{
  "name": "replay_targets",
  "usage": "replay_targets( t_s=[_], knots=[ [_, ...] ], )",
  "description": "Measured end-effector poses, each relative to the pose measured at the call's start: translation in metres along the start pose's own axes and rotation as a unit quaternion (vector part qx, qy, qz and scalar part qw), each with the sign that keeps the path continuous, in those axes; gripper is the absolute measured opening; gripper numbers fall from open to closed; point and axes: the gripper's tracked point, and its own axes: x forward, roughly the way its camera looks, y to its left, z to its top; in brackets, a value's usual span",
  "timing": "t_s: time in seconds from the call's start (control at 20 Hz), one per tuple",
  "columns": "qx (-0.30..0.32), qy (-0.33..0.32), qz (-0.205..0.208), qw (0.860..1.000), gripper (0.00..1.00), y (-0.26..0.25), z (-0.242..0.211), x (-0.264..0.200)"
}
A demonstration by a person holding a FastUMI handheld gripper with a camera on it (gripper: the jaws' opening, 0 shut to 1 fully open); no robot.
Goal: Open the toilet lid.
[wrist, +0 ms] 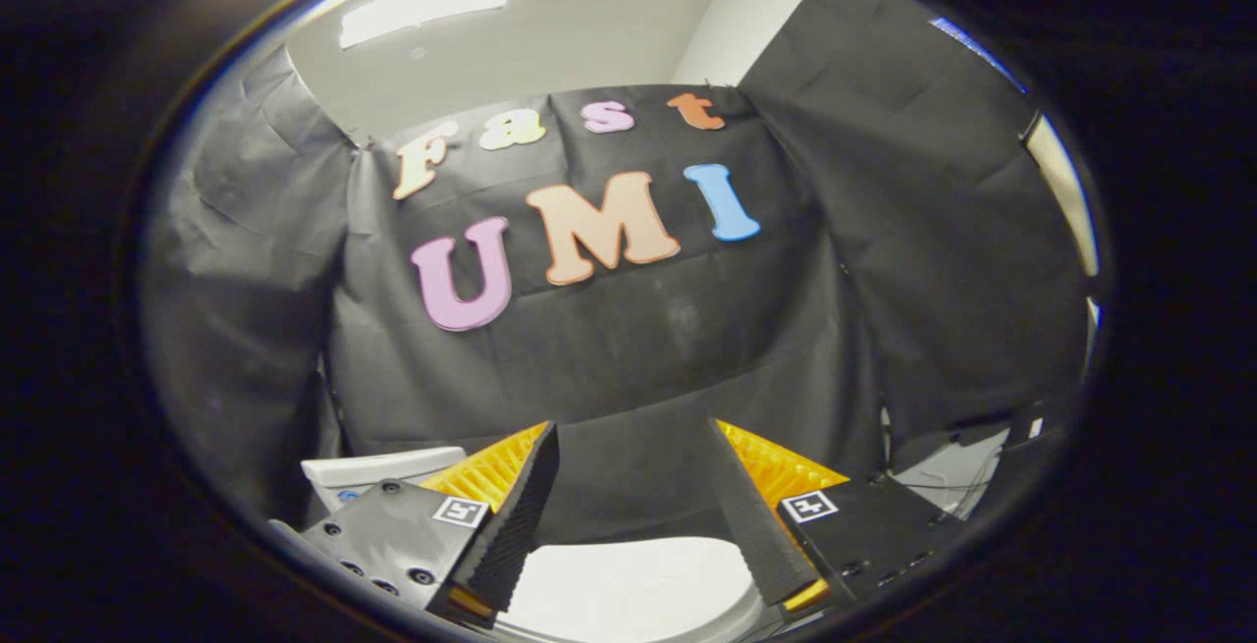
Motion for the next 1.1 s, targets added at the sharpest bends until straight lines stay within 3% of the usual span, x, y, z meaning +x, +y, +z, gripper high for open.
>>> replay_targets(
  t_s=[0.15,0.5,0.7,0.95,1.1],
  knots=[
    [0.040,0.027,-0.070,0.996,0.93,-0.002,-0.034,0.000],
    [0.188,0.076,-0.143,0.969,0.93,0.013,-0.134,-0.034],
    [0.256,0.118,-0.188,0.941,0.92,0.012,-0.197,-0.060],
    [0.318,0.146,-0.278,0.895,0.93,-0.010,-0.257,-0.100],
    [0.350,0.153,-0.318,0.867,0.81,-0.020,-0.282,-0.121]
  ],
)
